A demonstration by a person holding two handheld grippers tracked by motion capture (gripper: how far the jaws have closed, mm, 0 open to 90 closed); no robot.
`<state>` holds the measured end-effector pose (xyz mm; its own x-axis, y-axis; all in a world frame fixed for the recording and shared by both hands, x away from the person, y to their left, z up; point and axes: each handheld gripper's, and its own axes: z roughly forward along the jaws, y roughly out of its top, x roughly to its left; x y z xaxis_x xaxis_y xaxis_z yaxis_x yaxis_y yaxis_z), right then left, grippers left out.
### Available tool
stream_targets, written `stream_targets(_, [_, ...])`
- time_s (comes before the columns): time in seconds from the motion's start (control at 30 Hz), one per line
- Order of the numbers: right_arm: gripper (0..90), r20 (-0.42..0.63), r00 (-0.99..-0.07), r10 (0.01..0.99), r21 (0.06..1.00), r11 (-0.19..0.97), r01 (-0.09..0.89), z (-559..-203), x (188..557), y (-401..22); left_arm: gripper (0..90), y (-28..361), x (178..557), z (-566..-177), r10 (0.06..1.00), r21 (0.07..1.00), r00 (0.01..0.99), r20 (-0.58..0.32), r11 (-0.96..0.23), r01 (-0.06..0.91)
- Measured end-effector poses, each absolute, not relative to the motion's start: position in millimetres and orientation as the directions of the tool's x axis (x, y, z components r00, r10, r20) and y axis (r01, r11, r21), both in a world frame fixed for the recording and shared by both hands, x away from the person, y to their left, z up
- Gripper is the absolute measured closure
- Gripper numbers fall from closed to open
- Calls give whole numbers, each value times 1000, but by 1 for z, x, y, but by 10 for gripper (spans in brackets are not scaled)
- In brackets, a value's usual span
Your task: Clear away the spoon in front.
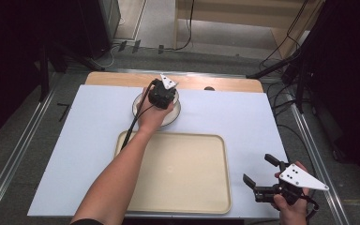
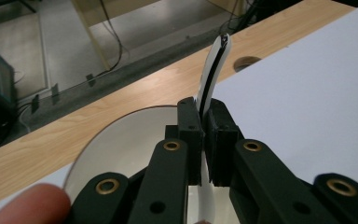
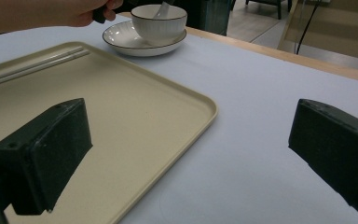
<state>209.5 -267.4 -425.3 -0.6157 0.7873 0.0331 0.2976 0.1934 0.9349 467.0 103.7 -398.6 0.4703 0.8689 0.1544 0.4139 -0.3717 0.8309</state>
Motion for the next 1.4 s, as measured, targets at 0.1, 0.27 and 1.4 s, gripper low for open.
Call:
stream_targets(0.1, [0,33,-615,787,935,194,298,-425,209,-267,875,114,469,-395,889,851,449,88,-302,430])
stream_targets(0.27, [0,38,-613,789,935,188,301,-425,210,-268,876,126,467,-387,898,872,439,10,-223,436])
stream_targets(1.4, [0,32,-615,788,937,191,294,-424,209,-266,875,155,403,-343,860,916,478,-182,-29,400])
